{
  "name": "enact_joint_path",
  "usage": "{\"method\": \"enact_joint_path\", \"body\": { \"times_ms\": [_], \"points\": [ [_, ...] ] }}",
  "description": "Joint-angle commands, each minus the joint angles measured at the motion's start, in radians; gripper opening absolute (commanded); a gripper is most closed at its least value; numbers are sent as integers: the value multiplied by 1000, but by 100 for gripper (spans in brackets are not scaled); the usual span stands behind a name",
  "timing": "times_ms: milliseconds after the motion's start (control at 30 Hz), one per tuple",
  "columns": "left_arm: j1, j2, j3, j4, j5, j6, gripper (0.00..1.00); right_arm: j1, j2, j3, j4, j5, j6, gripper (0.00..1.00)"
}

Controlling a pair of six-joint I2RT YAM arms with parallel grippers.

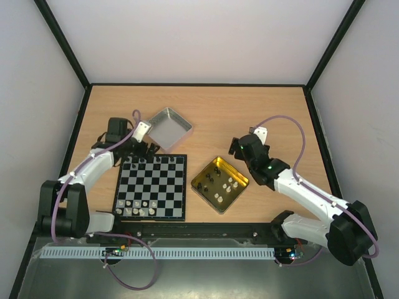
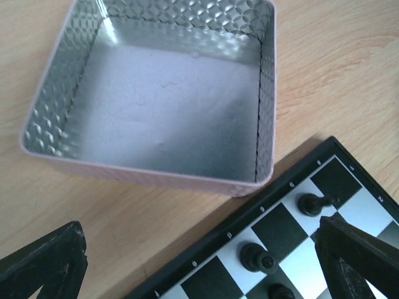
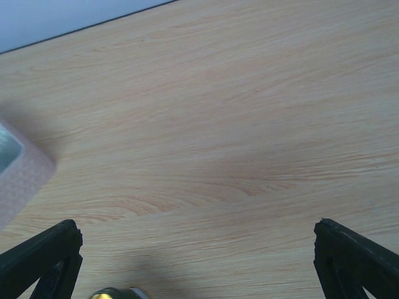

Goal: Set up the chess pieces on the board
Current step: Pick up the storage box at the center of the board.

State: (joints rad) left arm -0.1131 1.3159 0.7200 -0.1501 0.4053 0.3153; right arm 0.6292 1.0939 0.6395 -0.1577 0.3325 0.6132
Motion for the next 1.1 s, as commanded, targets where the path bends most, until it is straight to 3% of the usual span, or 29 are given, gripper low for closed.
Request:
{"method": "enact_joint_path", "body": {
  "times_ms": [0, 267, 433, 633, 767, 1067],
  "points": [
    [-8, 59, 147, -139, -31, 61, 99, 15, -31, 101, -122, -63, -3, 98],
    [16, 327, 508, -317, -188, 174, 90, 21, -106, 175, -262, -170, 17, 97],
    [62, 577, 800, -470, -187, 224, 75, 21, -119, 190, -301, -183, 16, 98],
    [69, 778, 1059, -627, -144, 272, 66, 21, -138, 171, -317, -174, 18, 98],
    [67, 849, 1130, -672, -100, 283, 60, 21, -137, 155, -315, -179, 17, 98],
    [59, 916, 1155, -697, -75, 293, 60, 21, -143, 112, -297, -199, 48, 98]
  ]
}}
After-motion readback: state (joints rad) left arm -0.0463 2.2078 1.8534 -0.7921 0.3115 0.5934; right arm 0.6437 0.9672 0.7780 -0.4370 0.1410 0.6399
